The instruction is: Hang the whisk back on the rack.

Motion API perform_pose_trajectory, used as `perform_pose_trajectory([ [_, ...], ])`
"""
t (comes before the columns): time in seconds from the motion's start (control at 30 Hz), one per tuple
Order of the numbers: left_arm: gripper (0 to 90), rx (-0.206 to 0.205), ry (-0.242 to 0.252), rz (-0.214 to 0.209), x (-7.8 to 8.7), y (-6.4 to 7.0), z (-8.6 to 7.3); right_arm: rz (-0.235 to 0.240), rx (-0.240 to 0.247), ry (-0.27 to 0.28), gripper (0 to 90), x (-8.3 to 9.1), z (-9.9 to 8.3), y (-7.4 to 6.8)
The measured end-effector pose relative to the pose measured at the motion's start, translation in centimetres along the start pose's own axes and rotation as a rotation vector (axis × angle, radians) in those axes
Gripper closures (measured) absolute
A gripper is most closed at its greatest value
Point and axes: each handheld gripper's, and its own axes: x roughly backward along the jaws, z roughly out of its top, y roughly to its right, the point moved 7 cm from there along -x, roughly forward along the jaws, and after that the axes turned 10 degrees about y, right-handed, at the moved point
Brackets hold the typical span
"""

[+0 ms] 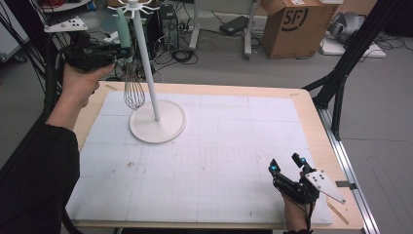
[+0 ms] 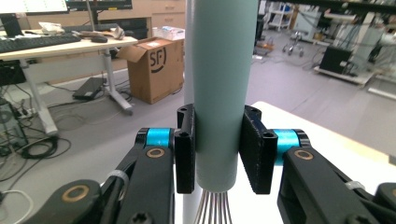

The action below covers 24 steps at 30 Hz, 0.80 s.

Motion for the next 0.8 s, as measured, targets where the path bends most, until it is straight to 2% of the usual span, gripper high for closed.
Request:
perform_pose_trajectory([
  [0.1, 64.7, 0.035, 0.014, 0.004, 0.1, -0.4, -0.4, -0.001, 0.000, -0.002, 17.4, 0.0, 0.0, 0.0],
  [0.17, 60.9, 0.043, 0.004, 0.002, 0.2, -0.7, -0.8, 0.000, 0.000, -0.001, 17.4, 0.0, 0.0, -0.1],
  [0.27, 53.3, 0.059, 0.021, 0.000, 0.2, -0.9, -1.2, 0.002, 0.006, 0.001, 17.4, -0.1, 0.0, -0.1],
  [0.37, 48.8, 0.065, 0.026, -0.021, 0.3, -0.9, -1.7, 0.003, -0.005, -0.006, 17.4, -0.1, -0.1, -0.2],
  [0.43, 43.4, 0.068, 0.030, -0.027, 0.5, -0.9, -2.1, 0.005, 0.004, -0.006, 17.4, -0.2, -0.1, -0.1],
  [0.57, 41.1, 0.094, 0.052, -0.061, 1.0, -0.3, -2.8, 0.006, 0.005, -0.006, 17.4, -0.2, -0.1, -0.2],
  [0.8, 39.5, 0.104, 0.068, -0.116, 2.2, 1.6, -4.1, 0.011, 0.008, -0.007, 17.4, -0.3, -0.1, -0.4],
])
